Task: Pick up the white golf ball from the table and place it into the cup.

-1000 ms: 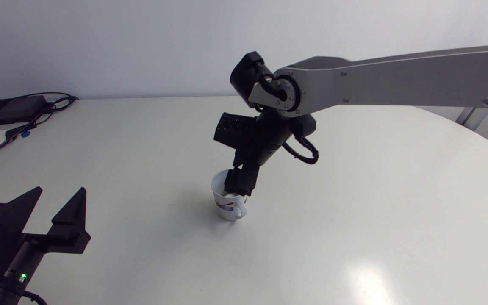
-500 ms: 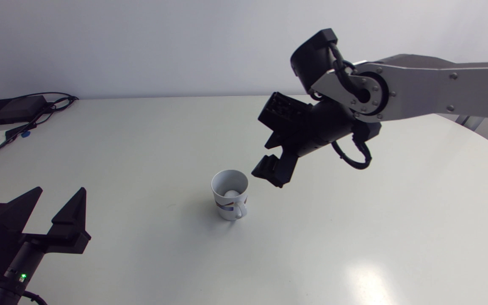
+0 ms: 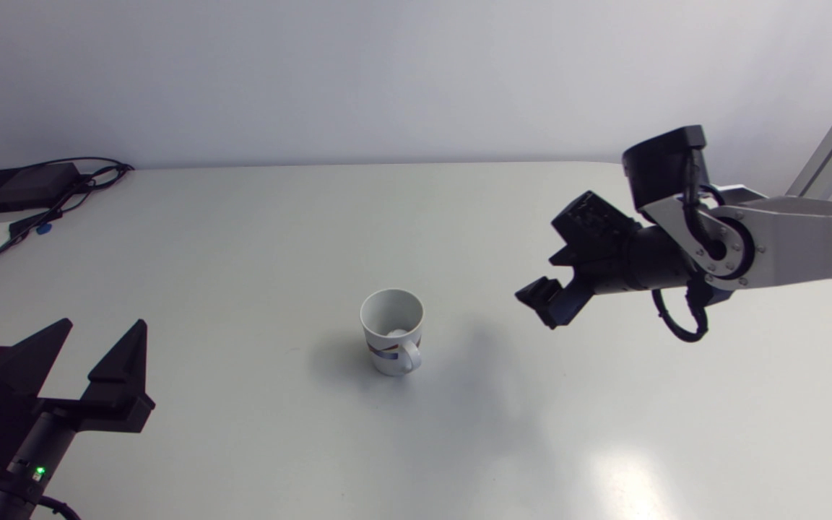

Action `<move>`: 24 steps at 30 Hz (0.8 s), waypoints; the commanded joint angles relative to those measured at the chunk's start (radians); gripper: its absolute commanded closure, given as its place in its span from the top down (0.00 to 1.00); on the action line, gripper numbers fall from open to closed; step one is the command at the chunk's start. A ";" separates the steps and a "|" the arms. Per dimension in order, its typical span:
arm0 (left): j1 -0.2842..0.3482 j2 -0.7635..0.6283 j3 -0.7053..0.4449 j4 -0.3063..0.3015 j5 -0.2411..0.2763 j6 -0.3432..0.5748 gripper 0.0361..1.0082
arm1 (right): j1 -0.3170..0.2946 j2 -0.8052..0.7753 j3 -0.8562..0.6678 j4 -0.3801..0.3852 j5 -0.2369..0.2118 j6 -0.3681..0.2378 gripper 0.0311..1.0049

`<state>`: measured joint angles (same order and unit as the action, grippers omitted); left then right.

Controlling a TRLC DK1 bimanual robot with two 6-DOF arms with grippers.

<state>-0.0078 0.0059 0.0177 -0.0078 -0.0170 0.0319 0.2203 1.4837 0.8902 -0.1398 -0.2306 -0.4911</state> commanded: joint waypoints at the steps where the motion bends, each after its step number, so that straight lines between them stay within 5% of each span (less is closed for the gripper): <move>1: -0.006 -0.014 -0.015 -0.011 0.006 -0.010 0.98 | -0.055 -0.031 -0.054 0.063 0.014 0.065 0.94; 6: -0.003 -0.014 -0.015 -0.009 0.006 -0.010 0.98 | -0.160 -0.095 -0.148 0.201 0.037 0.152 0.94; 9: 0.002 -0.014 -0.015 -0.008 0.006 -0.010 0.98 | -0.196 -0.148 -0.220 0.304 0.091 0.172 0.96; 13: 0.003 -0.014 -0.015 -0.008 0.006 -0.010 0.98 | -0.231 -0.188 -0.332 0.459 0.093 0.184 0.96; 19: 0.012 -0.015 -0.015 -0.009 0.006 -0.010 0.98 | -0.285 -0.230 -0.424 0.519 0.102 0.210 0.96; 24: 0.014 -0.015 -0.015 -0.009 0.006 -0.010 0.98 | -0.297 -0.369 -0.527 0.594 0.200 0.230 0.96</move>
<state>-0.0002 0.0059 0.0177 -0.0078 -0.0170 0.0319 -0.0719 1.1679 0.4057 0.4274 -0.0505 -0.2871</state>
